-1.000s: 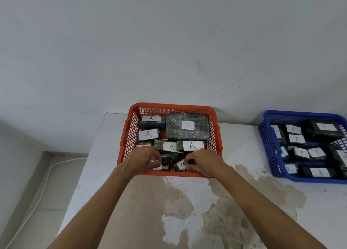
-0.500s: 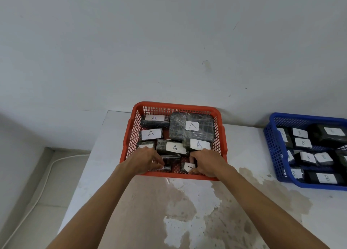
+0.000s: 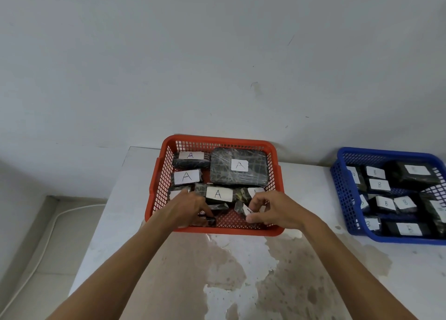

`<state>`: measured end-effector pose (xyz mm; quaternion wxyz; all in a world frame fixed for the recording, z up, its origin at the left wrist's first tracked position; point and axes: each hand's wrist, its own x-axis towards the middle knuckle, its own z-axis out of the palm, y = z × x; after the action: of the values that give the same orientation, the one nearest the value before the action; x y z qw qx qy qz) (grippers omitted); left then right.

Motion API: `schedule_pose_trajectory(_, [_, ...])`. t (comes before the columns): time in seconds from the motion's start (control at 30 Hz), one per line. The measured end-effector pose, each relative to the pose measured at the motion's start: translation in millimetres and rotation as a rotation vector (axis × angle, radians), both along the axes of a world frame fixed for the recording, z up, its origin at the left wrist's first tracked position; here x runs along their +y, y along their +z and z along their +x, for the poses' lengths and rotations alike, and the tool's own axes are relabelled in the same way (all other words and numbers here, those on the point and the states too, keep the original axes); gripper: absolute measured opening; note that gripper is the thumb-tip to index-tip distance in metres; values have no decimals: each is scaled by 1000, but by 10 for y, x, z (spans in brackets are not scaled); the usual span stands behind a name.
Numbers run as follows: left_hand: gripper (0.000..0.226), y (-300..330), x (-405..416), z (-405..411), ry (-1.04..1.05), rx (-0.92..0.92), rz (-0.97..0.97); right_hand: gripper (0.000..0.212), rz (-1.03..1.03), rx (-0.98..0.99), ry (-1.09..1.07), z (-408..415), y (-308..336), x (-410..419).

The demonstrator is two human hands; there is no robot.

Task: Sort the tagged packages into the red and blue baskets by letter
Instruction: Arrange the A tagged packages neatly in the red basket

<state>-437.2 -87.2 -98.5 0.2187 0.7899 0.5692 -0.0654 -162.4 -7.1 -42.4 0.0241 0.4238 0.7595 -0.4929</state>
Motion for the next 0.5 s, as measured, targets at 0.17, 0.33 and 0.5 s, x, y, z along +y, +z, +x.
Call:
schedule_pose_trajectory(0.17, [29,-38,35,18,2,-5,-32,44,-102,34,-56,77,4,45])
schedule_pose_trajectory(0.33, [22,-34,-37,-41,189,-292,-110,36,-36,117,-134,204,41,106])
schedule_pose_trajectory(0.5, [23,102,-93,-51,424,-678,-222,58,76,6,-110,201,66,152])
